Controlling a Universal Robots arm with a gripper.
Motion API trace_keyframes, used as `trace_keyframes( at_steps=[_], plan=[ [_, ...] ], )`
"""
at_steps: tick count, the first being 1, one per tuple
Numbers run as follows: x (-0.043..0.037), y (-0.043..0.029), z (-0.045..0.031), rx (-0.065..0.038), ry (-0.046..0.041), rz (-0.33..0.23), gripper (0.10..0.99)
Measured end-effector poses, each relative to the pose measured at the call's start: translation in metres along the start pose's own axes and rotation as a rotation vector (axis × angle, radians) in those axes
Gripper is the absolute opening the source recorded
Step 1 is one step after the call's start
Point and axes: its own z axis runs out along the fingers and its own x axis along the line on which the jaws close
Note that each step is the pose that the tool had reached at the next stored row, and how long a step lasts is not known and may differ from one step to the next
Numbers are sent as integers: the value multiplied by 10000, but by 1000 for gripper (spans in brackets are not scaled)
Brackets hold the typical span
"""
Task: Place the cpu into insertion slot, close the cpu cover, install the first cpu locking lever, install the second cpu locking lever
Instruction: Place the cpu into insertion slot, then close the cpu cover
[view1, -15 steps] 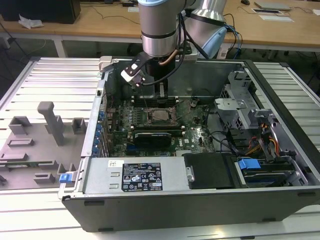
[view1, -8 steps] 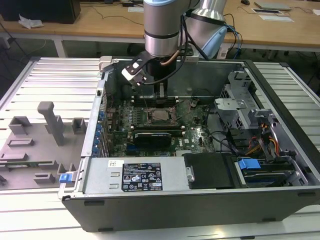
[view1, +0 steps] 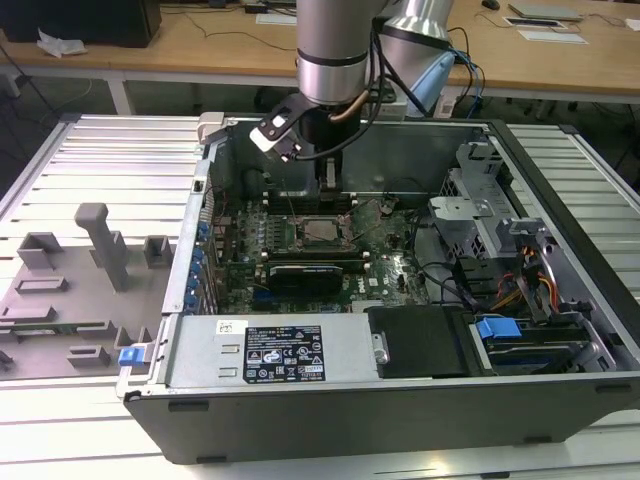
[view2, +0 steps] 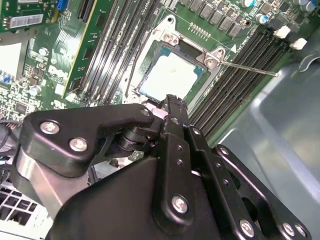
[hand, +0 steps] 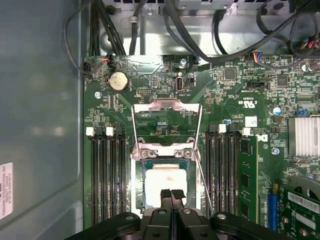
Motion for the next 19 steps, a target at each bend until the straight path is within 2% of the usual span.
trace_keyframes(
  at_steps=[2, 17, 19],
  plan=[
    [0, 1, -28, -1, 1, 0, 106],
    [0, 2, -33, 0, 0, 0, 106],
    [0, 36, -32, 1, -1, 0, 106]
  ],
)
